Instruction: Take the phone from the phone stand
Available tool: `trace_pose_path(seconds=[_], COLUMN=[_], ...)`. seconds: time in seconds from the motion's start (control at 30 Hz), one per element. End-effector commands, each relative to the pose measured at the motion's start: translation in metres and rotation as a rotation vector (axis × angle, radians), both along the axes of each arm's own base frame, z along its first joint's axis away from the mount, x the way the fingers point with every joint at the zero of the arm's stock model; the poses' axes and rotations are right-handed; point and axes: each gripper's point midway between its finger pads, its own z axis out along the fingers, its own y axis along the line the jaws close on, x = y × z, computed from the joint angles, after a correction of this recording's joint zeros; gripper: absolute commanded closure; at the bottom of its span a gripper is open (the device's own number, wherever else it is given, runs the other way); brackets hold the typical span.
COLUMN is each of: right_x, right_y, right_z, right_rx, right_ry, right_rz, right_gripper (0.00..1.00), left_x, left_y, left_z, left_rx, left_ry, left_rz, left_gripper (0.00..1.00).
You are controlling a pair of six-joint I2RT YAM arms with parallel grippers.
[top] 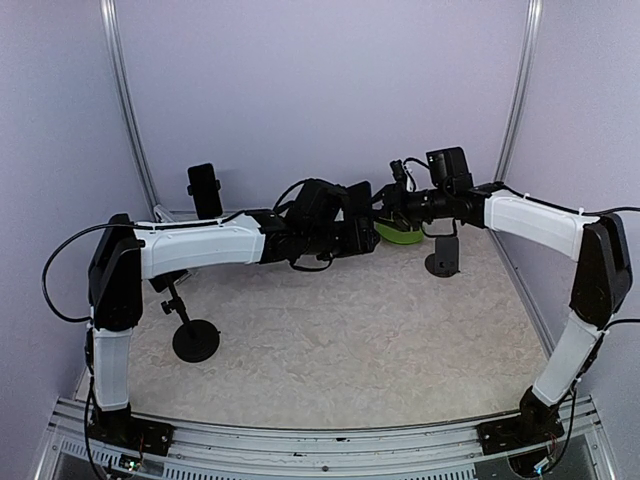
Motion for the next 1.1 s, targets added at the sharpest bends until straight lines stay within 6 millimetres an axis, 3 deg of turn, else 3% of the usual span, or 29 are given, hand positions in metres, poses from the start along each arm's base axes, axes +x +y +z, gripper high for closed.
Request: trace_pose_path(seconds=[0.0, 0.2, 0.27, 0.47, 0.53, 0.67, 0.8, 0.93, 1.07], right_x=[-0.006, -0.010, -0.010, -0.011, -0.012, -0.014, -0.013, -0.005, 0.000], right_y=[0.017, 0.024, 0.024, 0.022, 0.023, 0.020, 0.012, -0.007, -0.027], right_z=[-0.009, -0.021, -0.023, -0.021, -0.020, -0.018, -0.010, 0.002, 0.007], right_rx=[0.003, -0.004, 0.000, -0.016, -0.019, -0.018, -0.008, 0.014, 0.012], right_ry=[0.011, 0.059, 0.068, 0.064, 0.062, 0.055, 0.033, 0.017, 0.002], right_rz=[0.029, 0.021, 0.011, 0.014, 0.026, 0.038, 0.031, 0.014, 0.011], right_gripper=[0.57, 0.73, 0.82, 0.97, 1.00, 1.00, 1.00, 1.00, 1.00], left_x=[-0.001, -0.003, -0.004, -0.008, -0.011, -0.021, -0.027, -0.037, -0.050], left_y=[-0.002, 0.000, 0.001, 0.000, -0.003, -0.008, -0.006, -0.003, 0.004], left_z=[0.043, 0.043, 0.043, 0.045, 0.049, 0.056, 0.057, 0.055, 0.068], left_rx=[-0.075, -0.072, -0.068, -0.067, -0.066, -0.049, -0.050, -0.020, 0.031], left_ry=[-0.093, -0.098, -0.102, -0.115, -0.128, -0.155, -0.153, -0.167, -0.229], left_rz=[0.013, 0.023, 0.028, 0.023, -0.011, -0.058, -0.069, -0.069, -0.062], left_gripper=[0.66, 0.66, 0.66, 0.63, 0.52, 0.22, 0.02, 0.01, 0.01])
